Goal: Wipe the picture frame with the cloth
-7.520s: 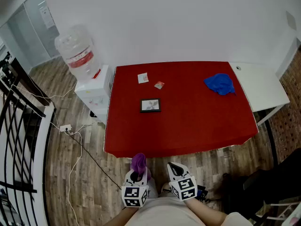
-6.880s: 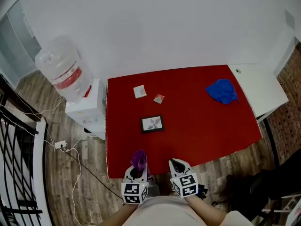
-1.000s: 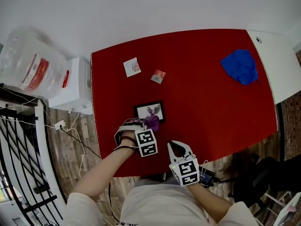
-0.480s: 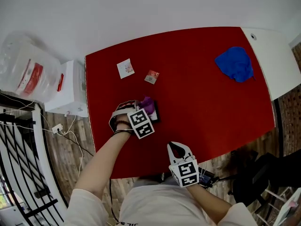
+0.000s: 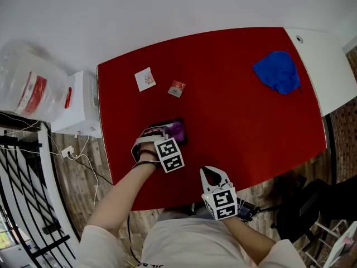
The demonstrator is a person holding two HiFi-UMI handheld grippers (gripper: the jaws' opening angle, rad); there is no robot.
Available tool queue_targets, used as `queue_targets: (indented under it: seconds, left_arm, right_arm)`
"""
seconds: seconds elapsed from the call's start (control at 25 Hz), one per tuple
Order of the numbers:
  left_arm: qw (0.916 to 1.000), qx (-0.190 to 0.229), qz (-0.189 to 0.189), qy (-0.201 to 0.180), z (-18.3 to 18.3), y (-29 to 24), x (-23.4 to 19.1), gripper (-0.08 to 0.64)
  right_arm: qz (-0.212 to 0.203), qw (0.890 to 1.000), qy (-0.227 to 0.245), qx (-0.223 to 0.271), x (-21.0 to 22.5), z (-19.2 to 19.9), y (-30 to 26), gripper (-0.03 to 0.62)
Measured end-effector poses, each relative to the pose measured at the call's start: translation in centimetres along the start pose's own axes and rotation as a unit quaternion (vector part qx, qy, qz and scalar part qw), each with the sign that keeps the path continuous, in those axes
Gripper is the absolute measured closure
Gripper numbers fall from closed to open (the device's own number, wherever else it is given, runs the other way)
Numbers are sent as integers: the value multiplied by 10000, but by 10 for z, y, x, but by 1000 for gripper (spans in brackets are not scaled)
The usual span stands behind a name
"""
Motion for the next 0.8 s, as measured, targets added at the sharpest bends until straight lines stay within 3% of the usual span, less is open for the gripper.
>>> queue_targets:
  seconds: [0.16,0.4,0.68,0.8]
  left_arm:
    - [9993,102,211,-277,-6,18,30,500]
    - [9988,177,200,-402,-7,30,42,500]
    - [9992,94,-360,132,-9,14,-18,500]
    - [9986,-19,-503,149,-16,-2,-40,500]
  right_arm:
    - [-131,9999,57,11,-4,-2,-5,588]
    - [-232,9997,96,-5,-9,-2,-7,588]
    - [-113,9999,7,17,-3,2,3,588]
    - [-4,10000,-70,43,2,4,11,588]
Point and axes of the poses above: the fingertips, and each gripper's own axes: y backward along the fingers, x to its right, z out of its underside, the point moved 8 cm from there along y, backward along the fingers, and after that the axes turned 14 degrees about -z, right-handed, at the moved point
